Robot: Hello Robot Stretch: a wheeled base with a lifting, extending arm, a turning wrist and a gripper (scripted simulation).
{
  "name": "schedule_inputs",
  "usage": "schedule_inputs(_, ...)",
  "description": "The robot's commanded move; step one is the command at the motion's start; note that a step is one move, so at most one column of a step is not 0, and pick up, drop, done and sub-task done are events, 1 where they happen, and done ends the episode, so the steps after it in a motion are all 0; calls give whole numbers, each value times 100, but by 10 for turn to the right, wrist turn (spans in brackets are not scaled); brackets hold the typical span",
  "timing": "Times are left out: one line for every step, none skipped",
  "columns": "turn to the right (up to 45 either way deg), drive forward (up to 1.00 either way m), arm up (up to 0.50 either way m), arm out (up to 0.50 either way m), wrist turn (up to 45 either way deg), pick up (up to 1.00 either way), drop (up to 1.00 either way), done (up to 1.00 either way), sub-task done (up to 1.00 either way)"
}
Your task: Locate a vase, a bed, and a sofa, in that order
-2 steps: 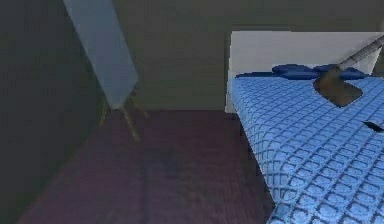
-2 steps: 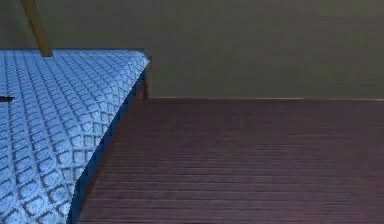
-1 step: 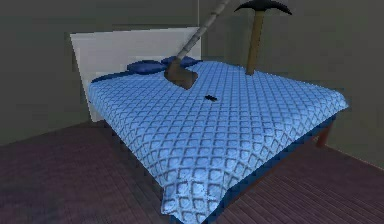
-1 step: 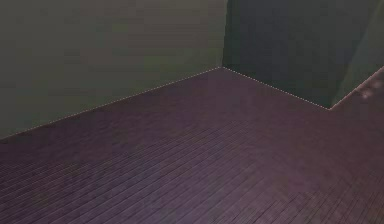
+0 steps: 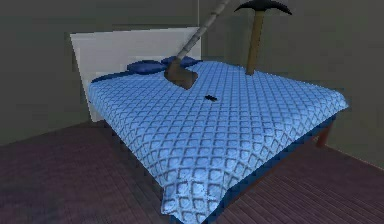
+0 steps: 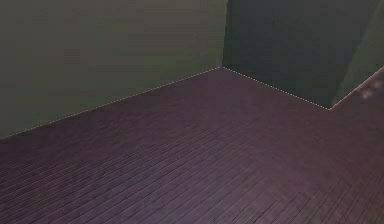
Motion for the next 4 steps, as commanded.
schedule_inputs(450, 0, 0, 0, 0, 0, 0, 0, 0)
schedule_inputs(450, 0, 0, 0, 0, 0, 0, 0, 0)
schedule_inputs(450, 0, 0, 0, 0, 0, 0, 0, 0)
schedule_inputs(60, 0, 0, 0, 0, 0, 0, 0, 0)
